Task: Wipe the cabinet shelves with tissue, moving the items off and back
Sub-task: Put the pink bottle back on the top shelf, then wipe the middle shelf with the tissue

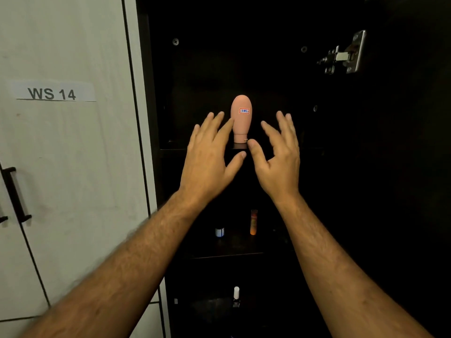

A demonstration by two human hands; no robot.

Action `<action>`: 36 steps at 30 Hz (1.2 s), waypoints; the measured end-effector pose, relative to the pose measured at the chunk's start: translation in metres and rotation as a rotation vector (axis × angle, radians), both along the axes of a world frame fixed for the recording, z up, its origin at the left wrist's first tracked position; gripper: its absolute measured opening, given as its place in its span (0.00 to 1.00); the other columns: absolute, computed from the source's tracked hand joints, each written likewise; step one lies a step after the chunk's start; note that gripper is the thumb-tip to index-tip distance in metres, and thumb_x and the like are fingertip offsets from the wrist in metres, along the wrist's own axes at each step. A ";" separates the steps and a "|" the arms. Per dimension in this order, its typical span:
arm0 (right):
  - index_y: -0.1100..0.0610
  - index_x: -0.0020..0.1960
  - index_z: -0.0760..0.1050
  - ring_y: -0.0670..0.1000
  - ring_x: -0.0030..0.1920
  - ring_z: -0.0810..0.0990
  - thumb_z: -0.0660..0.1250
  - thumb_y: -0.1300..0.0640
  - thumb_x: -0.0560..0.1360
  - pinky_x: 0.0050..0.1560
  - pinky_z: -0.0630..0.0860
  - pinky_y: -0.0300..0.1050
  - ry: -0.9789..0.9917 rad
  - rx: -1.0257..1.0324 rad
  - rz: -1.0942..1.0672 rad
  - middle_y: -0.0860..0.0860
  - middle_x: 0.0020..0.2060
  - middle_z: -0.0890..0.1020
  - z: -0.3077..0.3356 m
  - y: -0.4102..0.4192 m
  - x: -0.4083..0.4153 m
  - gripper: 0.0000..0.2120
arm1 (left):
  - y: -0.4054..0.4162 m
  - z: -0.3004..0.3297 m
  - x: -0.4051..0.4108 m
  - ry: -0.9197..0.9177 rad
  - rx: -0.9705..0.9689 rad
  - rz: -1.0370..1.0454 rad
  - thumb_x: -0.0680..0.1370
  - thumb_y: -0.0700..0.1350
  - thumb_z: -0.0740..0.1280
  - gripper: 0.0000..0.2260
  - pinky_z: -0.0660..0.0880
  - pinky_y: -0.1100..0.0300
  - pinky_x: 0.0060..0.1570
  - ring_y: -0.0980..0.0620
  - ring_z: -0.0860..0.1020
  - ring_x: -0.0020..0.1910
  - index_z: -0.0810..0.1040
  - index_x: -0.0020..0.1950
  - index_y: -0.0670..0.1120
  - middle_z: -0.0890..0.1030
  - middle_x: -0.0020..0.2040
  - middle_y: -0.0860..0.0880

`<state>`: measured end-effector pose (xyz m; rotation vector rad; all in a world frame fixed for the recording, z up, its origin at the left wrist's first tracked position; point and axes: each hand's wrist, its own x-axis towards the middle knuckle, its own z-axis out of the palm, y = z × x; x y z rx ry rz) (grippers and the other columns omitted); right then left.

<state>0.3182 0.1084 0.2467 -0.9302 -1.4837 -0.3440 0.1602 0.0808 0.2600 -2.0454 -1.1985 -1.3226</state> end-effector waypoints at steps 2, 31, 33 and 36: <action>0.56 0.68 0.73 0.52 0.77 0.55 0.60 0.43 0.77 0.74 0.59 0.56 0.001 -0.008 0.006 0.55 0.75 0.64 -0.013 -0.010 0.002 0.25 | -0.007 -0.013 -0.001 -0.001 -0.017 -0.019 0.79 0.56 0.64 0.30 0.47 0.51 0.77 0.51 0.52 0.78 0.60 0.77 0.48 0.60 0.78 0.47; 0.53 0.59 0.79 0.43 0.54 0.78 0.71 0.55 0.75 0.54 0.75 0.38 0.087 -0.616 -0.033 0.46 0.54 0.81 -0.173 -0.039 -0.006 0.13 | -0.023 -0.176 -0.024 -0.219 -0.494 -0.008 0.80 0.49 0.65 0.22 0.66 0.60 0.65 0.52 0.71 0.68 0.69 0.73 0.47 0.74 0.69 0.49; 0.53 0.60 0.77 0.44 0.53 0.79 0.71 0.55 0.74 0.52 0.75 0.38 0.133 -0.645 -0.043 0.46 0.52 0.81 -0.168 -0.026 -0.003 0.14 | -0.012 -0.170 -0.021 -0.288 -0.509 -0.001 0.79 0.48 0.67 0.21 0.69 0.62 0.61 0.53 0.75 0.64 0.70 0.72 0.47 0.76 0.66 0.48; 0.53 0.63 0.73 0.47 0.51 0.79 0.72 0.55 0.73 0.51 0.79 0.45 0.162 -0.705 -0.080 0.46 0.50 0.79 -0.160 -0.007 0.001 0.19 | 0.006 -0.165 -0.016 -0.372 -0.575 0.007 0.78 0.46 0.69 0.23 0.72 0.63 0.57 0.54 0.78 0.59 0.71 0.71 0.46 0.78 0.63 0.47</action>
